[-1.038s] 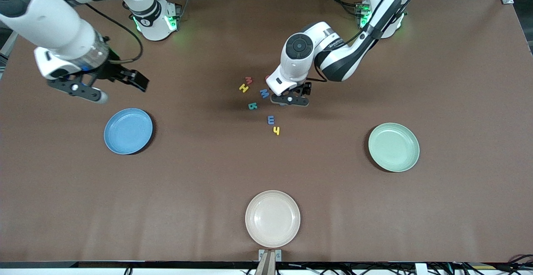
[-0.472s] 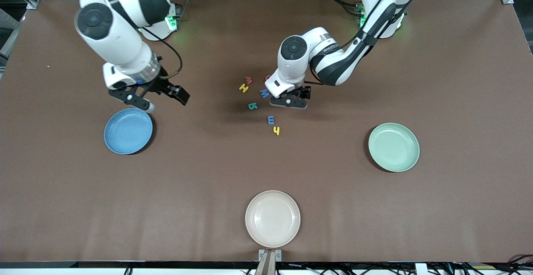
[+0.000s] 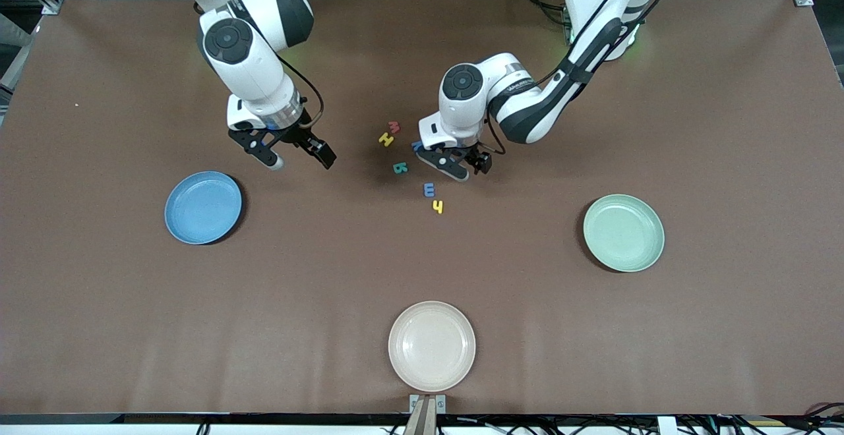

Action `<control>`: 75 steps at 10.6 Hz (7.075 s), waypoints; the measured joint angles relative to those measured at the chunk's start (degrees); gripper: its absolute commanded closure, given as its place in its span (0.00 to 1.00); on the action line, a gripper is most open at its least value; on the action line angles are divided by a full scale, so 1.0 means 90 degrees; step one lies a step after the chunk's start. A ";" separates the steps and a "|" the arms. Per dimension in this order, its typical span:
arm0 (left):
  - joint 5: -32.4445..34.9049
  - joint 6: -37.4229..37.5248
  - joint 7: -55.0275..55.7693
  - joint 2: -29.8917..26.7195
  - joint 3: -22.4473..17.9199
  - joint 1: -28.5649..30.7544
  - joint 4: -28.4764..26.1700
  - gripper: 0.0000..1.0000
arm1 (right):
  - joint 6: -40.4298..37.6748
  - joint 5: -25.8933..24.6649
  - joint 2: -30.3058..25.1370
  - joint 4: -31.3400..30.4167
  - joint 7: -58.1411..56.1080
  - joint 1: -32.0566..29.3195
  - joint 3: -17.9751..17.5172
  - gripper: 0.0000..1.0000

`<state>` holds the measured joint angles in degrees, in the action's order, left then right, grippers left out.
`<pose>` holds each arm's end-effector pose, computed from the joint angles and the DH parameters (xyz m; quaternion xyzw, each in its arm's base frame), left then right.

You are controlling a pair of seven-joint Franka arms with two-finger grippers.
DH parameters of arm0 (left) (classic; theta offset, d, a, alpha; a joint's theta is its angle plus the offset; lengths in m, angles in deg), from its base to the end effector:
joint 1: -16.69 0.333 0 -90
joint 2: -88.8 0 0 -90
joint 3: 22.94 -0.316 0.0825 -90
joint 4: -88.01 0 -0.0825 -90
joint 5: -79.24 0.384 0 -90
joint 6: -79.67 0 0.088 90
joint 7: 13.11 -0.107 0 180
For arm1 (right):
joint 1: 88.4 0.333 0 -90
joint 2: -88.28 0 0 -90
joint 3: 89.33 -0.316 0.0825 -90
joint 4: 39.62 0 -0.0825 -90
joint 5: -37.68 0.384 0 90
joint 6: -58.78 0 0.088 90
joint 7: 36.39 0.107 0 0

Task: Sort uppercase to blue plate, lowercase to green plate
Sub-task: 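Lower the left gripper to the blue g while the right gripper reaches the H, then close the left gripper on the g and the right gripper on the H, then lift the g with the left gripper while the right gripper lifts the H, then open the left gripper over the green plate while the right gripper lowers H, then lower the left gripper to the yellow h while the right gripper returns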

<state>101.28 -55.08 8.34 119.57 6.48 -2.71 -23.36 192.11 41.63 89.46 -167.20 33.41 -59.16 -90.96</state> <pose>0.4179 -0.4515 0.2308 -0.9390 0.3435 0.0108 0.0138 0.4598 0.2762 0.3715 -0.9340 0.3541 -0.0052 0.0474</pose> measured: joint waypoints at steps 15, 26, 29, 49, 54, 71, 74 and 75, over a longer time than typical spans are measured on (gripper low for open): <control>0.0162 -0.0539 -0.3245 0.0704 -0.0003 -0.0284 -0.0020 0.28 | 0.2113 -0.0206 0.2468 -0.0227 0.3377 0.0397 -0.1283 0.02; 0.0377 -0.0597 -0.3117 0.0572 -0.0039 0.0084 -0.0059 1.00 | 0.2135 -0.0357 0.2621 -0.0207 0.3215 0.0407 -0.1609 0.32; 0.0239 0.0070 -0.3117 -0.0256 -0.0040 0.1048 -0.0081 1.00 | 0.2158 -0.0467 0.2657 -0.0215 0.3159 0.0407 -0.1611 0.45; -0.1117 0.0628 -0.2851 -0.0205 -0.1669 0.3090 0.0440 0.00 | -0.1313 -0.0585 0.1931 0.1059 -0.2151 -0.1389 -0.0790 0.82; -0.1117 0.0746 -0.1531 -0.0270 -0.1132 0.2495 0.0734 0.00 | -0.1330 -0.1347 0.1910 0.1172 -0.5309 -0.2369 0.0214 0.81; -0.1138 0.0749 0.1187 0.1220 -0.1481 -0.1074 0.2480 0.10 | -0.0809 -0.1236 0.2284 0.0980 -0.3093 -0.2500 -0.1287 0.10; -0.1138 0.0542 0.1295 0.1573 -0.1484 -0.1163 0.2729 0.19 | -0.0693 -0.1232 0.2277 0.0978 -0.1935 -0.2226 -0.1721 0.10; -0.1138 0.0427 0.1302 0.1656 -0.1487 -0.1169 0.2741 0.21 | -0.0622 -0.1232 0.2273 0.0978 -0.1684 -0.2155 -0.1803 0.10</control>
<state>91.04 -51.24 20.06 134.47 -6.90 -13.23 1.31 186.52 30.54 109.92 -158.40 18.25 -78.55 -107.18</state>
